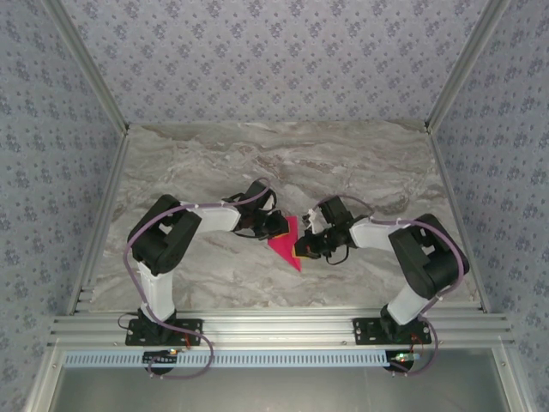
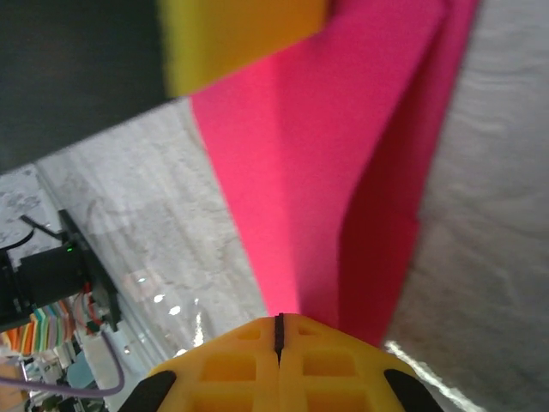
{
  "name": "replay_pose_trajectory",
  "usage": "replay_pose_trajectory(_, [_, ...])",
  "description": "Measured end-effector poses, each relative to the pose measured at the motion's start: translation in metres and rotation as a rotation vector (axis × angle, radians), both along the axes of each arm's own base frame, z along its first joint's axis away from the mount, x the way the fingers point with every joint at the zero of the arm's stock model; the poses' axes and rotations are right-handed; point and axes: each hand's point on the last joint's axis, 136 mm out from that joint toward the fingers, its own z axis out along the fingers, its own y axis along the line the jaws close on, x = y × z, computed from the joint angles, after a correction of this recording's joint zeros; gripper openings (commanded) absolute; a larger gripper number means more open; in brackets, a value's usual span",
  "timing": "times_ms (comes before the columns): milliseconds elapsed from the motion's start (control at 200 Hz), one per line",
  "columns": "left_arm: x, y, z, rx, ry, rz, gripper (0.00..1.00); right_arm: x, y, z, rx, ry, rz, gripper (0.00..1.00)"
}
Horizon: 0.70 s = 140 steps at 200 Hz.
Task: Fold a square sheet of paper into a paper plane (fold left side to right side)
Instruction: Fourth fold the wing at the center of the table.
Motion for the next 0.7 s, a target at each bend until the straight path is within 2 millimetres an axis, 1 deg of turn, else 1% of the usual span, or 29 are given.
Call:
replay_pose_trajectory(90, [0.0,0.0,0.002,-0.001,-0.004,-0.003,0.18,-0.003,-0.004,-0.011,-0.031,0.025,-0.003,0.0])
replay_pose_trajectory(215, [-0.001,0.003,0.004,0.015,-0.013,-0.01,0.21,-0.003,-0.004,-0.012,-0.034,0.022,0.007,0.0])
replay_pose_trajectory(310, [-0.002,0.006,0.008,0.028,-0.026,-0.016,0.21,-0.002,-0.004,-0.013,-0.045,0.02,0.016,0.0])
replay_pose_trajectory(405, [-0.002,0.008,0.02,0.017,-0.057,-0.019,0.16,-0.003,-0.005,-0.013,-0.056,0.021,0.021,0.0])
replay_pose_trajectory(510, [-0.009,0.008,0.036,-0.014,-0.091,-0.027,0.1,-0.002,-0.006,-0.014,-0.064,0.014,0.028,0.0])
replay_pose_trajectory(560, [-0.014,0.005,0.041,-0.036,-0.099,-0.038,0.08,-0.002,-0.006,-0.014,-0.067,0.013,0.029,0.0])
replay_pose_trajectory(625, [-0.023,-0.003,0.041,-0.06,-0.101,-0.057,0.06,-0.003,-0.006,-0.014,-0.071,0.012,0.031,0.0])
replay_pose_trajectory(700, [-0.034,-0.009,0.036,-0.071,-0.089,-0.081,0.04,-0.002,-0.006,-0.014,-0.076,0.012,0.032,0.0])
